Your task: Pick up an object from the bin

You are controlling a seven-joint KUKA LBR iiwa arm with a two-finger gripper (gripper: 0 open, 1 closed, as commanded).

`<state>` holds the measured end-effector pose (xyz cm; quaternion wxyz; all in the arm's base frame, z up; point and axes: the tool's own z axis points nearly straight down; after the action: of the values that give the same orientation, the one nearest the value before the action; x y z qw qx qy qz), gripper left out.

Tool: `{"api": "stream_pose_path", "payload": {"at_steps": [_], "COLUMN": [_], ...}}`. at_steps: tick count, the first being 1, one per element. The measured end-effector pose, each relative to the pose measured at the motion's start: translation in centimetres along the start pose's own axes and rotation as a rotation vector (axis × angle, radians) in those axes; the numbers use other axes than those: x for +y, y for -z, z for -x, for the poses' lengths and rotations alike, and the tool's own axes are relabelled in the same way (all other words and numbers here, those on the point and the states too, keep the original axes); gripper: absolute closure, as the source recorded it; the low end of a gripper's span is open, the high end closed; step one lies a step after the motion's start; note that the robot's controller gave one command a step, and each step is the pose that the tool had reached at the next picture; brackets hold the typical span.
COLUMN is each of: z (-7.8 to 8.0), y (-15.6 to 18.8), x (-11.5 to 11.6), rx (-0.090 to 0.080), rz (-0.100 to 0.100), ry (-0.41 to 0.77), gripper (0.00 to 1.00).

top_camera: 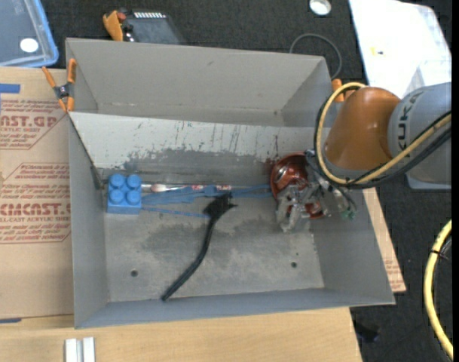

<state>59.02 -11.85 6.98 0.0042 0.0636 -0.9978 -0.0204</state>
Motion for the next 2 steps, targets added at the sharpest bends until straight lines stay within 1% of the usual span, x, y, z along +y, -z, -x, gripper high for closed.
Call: {"api": "stream_pose_path", "payload": {"at_steps": [1,2], "z": [-0.4,-1.3], "y": [0.0,6.0], "x": [0.1,1.4], "rx": [-0.006,0.002], "rz": [-0.004,-0.002], "ry": [-0.003,0.019], "gripper": [1.0,1.0]}}
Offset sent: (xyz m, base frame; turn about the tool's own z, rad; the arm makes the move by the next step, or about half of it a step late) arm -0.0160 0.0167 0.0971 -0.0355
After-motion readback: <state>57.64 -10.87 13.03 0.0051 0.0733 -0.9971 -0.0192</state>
